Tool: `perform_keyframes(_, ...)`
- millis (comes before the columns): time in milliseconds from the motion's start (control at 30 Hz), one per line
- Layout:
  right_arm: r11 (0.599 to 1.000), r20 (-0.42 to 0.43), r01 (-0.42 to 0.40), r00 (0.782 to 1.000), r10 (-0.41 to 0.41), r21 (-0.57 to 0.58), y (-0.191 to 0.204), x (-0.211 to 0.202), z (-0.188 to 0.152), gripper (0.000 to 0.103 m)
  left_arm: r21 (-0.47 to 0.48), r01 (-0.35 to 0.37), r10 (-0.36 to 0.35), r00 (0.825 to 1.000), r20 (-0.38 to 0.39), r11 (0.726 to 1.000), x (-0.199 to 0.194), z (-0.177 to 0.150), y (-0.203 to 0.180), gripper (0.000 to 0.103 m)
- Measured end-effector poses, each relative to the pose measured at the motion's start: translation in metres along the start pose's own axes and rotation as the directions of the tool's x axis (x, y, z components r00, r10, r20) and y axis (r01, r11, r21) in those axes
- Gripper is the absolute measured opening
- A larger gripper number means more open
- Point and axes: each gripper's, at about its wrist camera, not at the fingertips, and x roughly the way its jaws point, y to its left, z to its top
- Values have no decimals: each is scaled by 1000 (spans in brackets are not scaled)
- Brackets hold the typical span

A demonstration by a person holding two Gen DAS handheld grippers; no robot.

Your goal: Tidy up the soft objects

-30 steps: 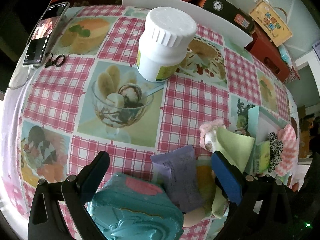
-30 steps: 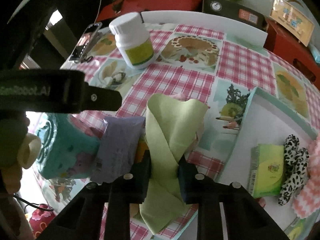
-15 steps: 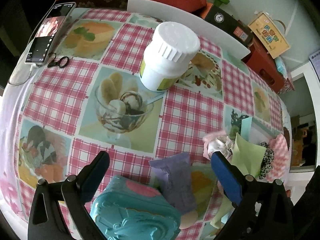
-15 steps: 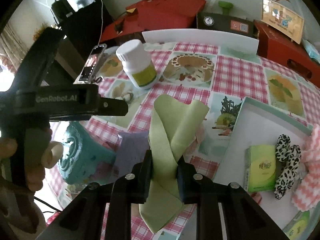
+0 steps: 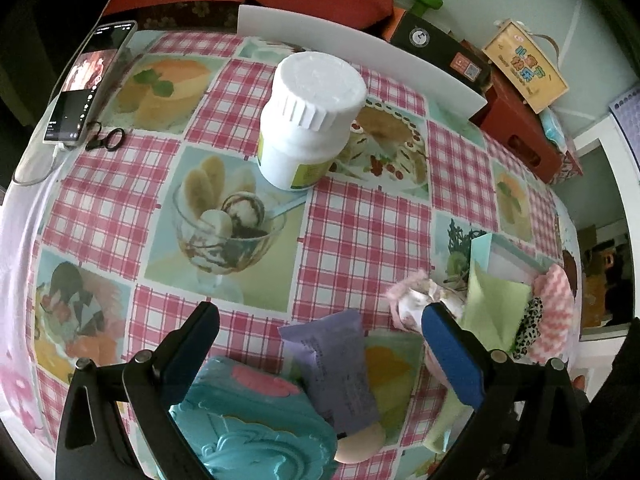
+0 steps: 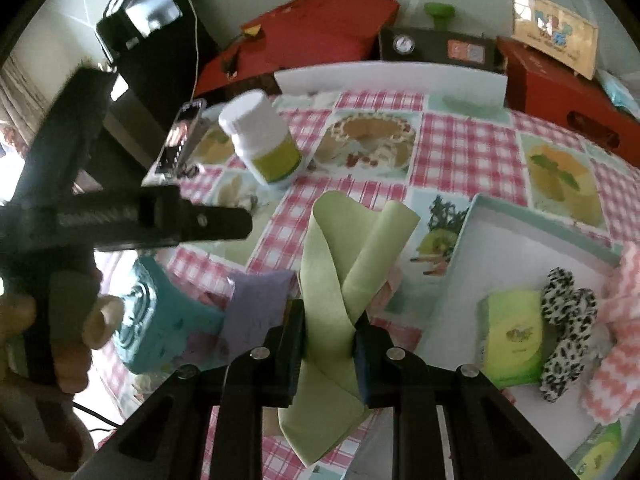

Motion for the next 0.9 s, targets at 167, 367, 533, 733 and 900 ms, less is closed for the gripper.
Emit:
perform_keyframes(167, 998, 36, -59, 998, 59, 19, -3, -11, 2, 24, -5, 2, -2, 1000, 13, 1000, -1, 1, 1, 101)
perform_keyframes(367, 995, 90, -91, 992, 88, 34, -6, -26, 5, 24, 13, 4, -4, 1000, 22, 1000, -2, 1, -3, 101)
perform_keyframes(533, 996, 102, -82, 992, 77, 45, -11, -29, 6, 24, 43, -2, 2, 1000, 20, 999, 1, -1, -13, 101)
perform_keyframes(733, 996, 92, -53, 995, 46, 76, -24, -30, 5, 24, 92, -5, 5, 1000, 7, 996, 7, -4, -28, 101)
perform_keyframes(900, 999, 26, -27, 999, 26, 43, -20, -15, 2, 24, 116, -21, 22, 1000, -4, 993, 12, -6, -34, 101)
